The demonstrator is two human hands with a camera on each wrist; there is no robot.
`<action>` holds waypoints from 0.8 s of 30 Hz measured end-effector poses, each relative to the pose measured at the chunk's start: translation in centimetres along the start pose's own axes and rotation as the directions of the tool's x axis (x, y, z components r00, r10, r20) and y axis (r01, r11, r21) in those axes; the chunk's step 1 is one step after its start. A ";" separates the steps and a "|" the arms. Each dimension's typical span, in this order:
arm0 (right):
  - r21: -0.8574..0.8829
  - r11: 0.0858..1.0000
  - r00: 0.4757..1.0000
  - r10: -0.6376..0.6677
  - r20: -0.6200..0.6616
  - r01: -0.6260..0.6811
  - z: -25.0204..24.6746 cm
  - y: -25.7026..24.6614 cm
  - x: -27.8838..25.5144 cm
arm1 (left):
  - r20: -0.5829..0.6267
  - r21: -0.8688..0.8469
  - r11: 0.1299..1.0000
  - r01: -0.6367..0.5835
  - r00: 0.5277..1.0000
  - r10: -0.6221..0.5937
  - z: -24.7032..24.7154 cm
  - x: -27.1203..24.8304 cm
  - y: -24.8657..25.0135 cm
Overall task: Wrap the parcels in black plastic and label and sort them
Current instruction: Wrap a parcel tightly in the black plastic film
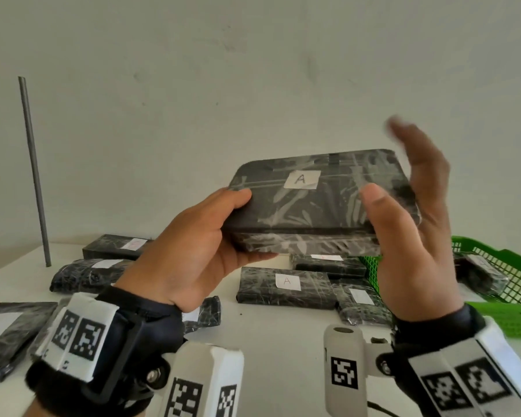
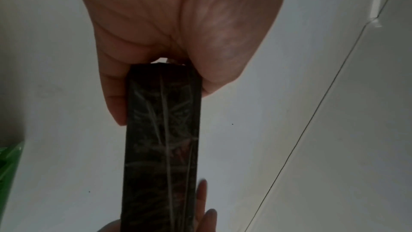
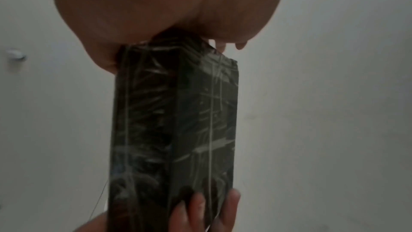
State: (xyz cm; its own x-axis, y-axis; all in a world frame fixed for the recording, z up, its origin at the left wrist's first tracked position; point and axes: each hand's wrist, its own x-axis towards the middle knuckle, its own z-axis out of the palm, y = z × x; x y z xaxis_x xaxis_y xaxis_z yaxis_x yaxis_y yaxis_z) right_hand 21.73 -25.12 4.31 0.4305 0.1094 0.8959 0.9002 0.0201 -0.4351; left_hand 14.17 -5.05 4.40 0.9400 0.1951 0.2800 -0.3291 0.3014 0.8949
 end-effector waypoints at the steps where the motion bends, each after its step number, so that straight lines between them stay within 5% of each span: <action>1: -0.006 1.000 0.999 -0.027 -0.018 0.027 -0.1 0.3 0.1 | 0.019 0.004 1.000 0.004 1.000 -0.004 0.1 -0.1 0.0; 3: 0.108 0.993 0.994 0.050 -0.093 -0.040 -0.2 0.4 0.2 | 0.066 0.015 1.000 -0.016 0.998 0.015 0.2 -0.2 0.0; 6: 0.309 0.909 0.934 0.332 -0.131 -0.279 -0.1 0.2 0.1 | 0.066 0.166 0.979 -0.116 0.992 0.106 0.2 0.0 -0.7; 12: 0.344 0.814 0.832 0.537 -0.138 -0.468 0.2 -0.8 0.4 | 0.035 0.553 0.805 -0.214 0.971 0.235 1.9 -0.9 -0.7; 17: 0.397 0.848 0.922 0.387 -0.007 -0.352 1.1 -1.4 0.3 | -0.085 0.510 0.776 -0.372 0.876 0.475 1.9 -1.0 -0.3; 24: 0.320 0.896 0.950 0.308 0.055 -0.309 1.6 -1.8 -0.2 | -0.122 0.446 0.787 -0.426 0.842 0.526 2.0 -1.0 -0.3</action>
State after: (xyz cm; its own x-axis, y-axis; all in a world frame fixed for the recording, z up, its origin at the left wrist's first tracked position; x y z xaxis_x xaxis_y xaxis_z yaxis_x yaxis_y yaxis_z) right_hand 19.93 -23.58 4.79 0.6826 0.1647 0.7120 0.6521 0.3025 -0.6951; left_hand 13.45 -7.16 4.55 0.6076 0.4362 0.6638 -0.6196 -0.2626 0.7397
